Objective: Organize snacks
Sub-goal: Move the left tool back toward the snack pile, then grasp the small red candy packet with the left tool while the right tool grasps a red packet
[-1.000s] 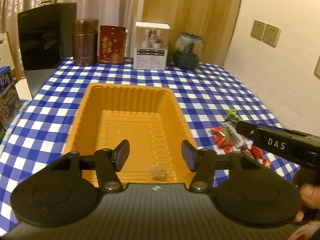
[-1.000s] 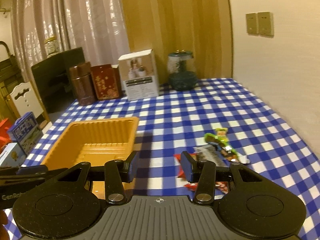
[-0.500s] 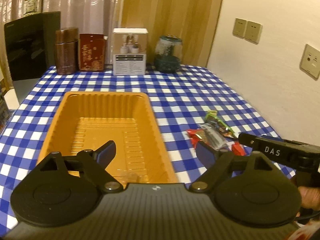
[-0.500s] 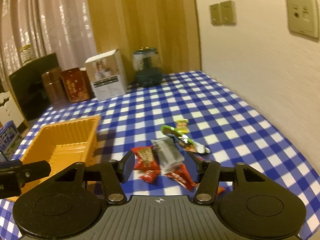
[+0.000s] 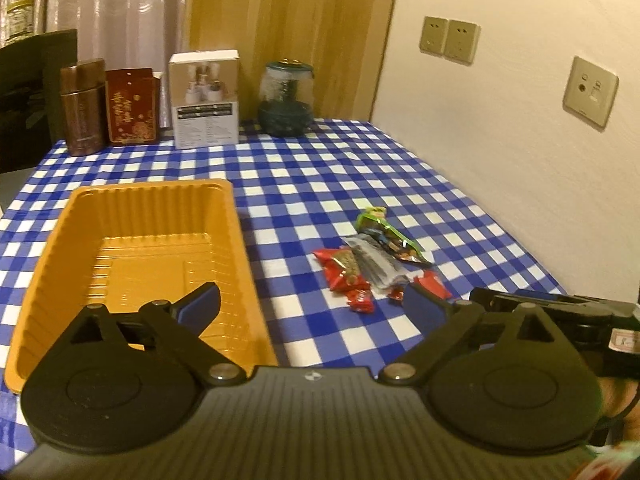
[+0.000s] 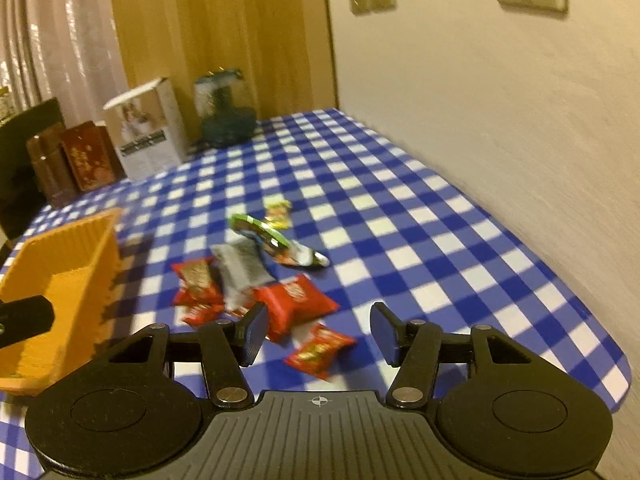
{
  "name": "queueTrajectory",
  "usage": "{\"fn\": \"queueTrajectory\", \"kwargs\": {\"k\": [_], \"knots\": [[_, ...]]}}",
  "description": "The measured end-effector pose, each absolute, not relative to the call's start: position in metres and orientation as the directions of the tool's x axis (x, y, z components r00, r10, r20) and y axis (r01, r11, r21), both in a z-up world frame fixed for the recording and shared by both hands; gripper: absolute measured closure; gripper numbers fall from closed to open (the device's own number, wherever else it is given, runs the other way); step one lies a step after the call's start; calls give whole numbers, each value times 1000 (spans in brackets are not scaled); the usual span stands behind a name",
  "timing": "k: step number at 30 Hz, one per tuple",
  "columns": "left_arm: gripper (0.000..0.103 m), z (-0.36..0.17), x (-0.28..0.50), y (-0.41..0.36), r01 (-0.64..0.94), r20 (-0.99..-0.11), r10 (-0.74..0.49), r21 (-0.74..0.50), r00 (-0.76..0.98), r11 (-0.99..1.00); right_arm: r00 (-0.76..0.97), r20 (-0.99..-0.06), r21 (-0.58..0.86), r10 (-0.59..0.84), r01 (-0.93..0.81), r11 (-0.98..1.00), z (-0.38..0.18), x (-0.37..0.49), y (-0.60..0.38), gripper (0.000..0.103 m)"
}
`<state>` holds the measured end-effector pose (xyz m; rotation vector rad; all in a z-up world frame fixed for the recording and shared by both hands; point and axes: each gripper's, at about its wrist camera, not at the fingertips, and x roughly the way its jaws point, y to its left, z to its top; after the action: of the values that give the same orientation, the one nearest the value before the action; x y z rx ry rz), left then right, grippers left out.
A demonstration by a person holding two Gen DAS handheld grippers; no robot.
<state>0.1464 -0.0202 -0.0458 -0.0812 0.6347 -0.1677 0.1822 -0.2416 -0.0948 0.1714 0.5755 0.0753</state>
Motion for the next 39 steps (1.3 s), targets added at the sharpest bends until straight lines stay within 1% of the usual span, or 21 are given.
{"fn": "queueTrajectory", "kwargs": {"k": [9,17,19,20,22,26,29,31,34,37,39], "knots": [[5,-60,157,-40,179,-603,-206,-105,771,978,792,-593,212,144,-19,977,-119,190,-257,47],[5,-69,178,-49,215,-617,-230,-100,752,971,763,-609,297,217,-34,954,-128,203,-252,47],[5,-71,182,-49,214,-621,-230,-102,749,971,758,-612,308,225,-33,951,-130,208,-250,51],[5,-72,184,-49,215,-622,-230,-101,748,971,755,-616,307,224,-31,951,-130,210,-249,57],[5,-73,187,-50,215,-626,-228,-97,746,972,754,-622,295,212,-25,955,-131,213,-245,61],[5,-77,193,-52,220,-637,-231,-98,735,971,755,-631,239,176,-26,971,-131,217,-239,76],[6,-80,196,-56,235,-640,-241,-96,730,967,753,-639,204,158,-32,978,-131,216,-237,80],[6,-81,198,-60,245,-641,-245,-91,728,965,762,-632,196,142,-20,980,-129,215,-239,81],[11,-85,202,-66,254,-645,-242,-77,725,964,784,-611,201,107,23,979,-123,213,-250,81],[22,-90,206,-73,258,-656,-229,-53,719,965,790,-606,235,95,63,970,-120,215,-262,81],[34,-96,210,-79,262,-663,-219,-37,715,964,789,-606,252,96,76,965,-119,216,-267,81]]}}
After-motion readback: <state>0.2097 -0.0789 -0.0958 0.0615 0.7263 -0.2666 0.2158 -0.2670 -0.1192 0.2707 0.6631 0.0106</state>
